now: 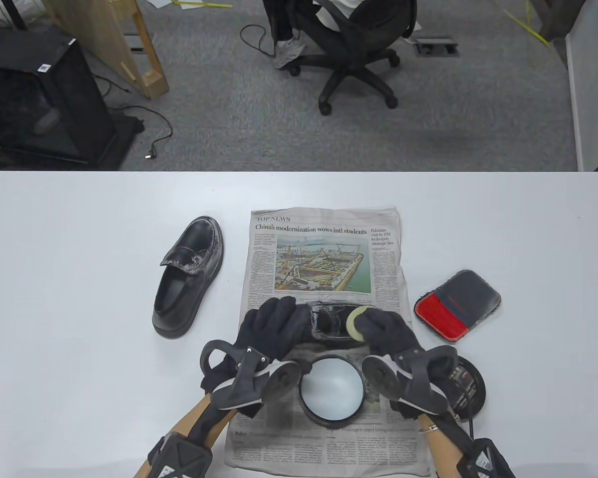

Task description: Dip and apply leather care cream with polishing sponge on shoes

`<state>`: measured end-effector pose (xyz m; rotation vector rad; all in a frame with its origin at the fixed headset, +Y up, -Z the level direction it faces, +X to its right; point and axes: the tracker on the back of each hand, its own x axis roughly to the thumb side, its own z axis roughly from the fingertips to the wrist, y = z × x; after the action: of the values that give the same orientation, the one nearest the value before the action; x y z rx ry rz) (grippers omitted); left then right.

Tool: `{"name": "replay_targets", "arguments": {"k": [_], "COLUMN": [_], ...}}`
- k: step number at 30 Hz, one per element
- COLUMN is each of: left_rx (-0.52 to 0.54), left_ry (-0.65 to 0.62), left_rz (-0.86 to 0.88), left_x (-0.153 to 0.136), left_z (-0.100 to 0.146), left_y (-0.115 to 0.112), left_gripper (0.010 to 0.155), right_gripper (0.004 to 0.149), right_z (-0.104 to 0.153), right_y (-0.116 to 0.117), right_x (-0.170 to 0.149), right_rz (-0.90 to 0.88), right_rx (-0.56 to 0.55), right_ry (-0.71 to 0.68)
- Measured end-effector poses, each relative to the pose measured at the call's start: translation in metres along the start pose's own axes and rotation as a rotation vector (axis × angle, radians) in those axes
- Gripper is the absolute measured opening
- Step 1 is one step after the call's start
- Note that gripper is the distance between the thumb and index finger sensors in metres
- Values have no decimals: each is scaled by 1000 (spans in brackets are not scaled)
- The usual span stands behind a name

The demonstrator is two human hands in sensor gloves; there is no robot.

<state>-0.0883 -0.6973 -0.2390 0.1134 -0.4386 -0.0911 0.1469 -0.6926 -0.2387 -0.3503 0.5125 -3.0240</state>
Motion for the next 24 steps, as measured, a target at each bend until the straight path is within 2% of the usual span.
{"name": "replay_targets", "arguments": {"k": [2,5,6,8,9,12,16,19,22,24], "left_rx": [-115,-204,-234,-283,-277,-224,-178,-188,-178,-171], "left_ry": [56,89,92,95,105,132,158,171,169,163], "left_rz": [-39,-48,-68,-90,-83,-52,-77,-72,-74,-66], "left_x": [-7,-15,-17,-20,-21,-24,-24,-24,-23,-23], "left_z": [-19,-35,-38,-40,-40,-40,-38,-39,-39,-39], "left_y": [-13,-30,-35,-42,-45,-49,-52,-52,-53,-53], "left_gripper": [100,103,102,100,98,95,90,90,89,88], "right_gripper": [38,40,45,62,67,54,52,54,56,55], "right_z": [-10,-15,-15,-16,-15,-16,-15,-6,1,4], "right_y": [16,35,41,46,48,51,51,48,38,32], "right_x": [-6,-1,3,5,7,10,-8,-15,-6,7], "right_rz": [-18,-145,-161,-53,24,138,202,94,104,141], "right_rx": [75,195,255,318,327,217,291,341,391,383], "right_ry": [28,-25,-44,-77,-88,-46,12,14,-41,-94]}}
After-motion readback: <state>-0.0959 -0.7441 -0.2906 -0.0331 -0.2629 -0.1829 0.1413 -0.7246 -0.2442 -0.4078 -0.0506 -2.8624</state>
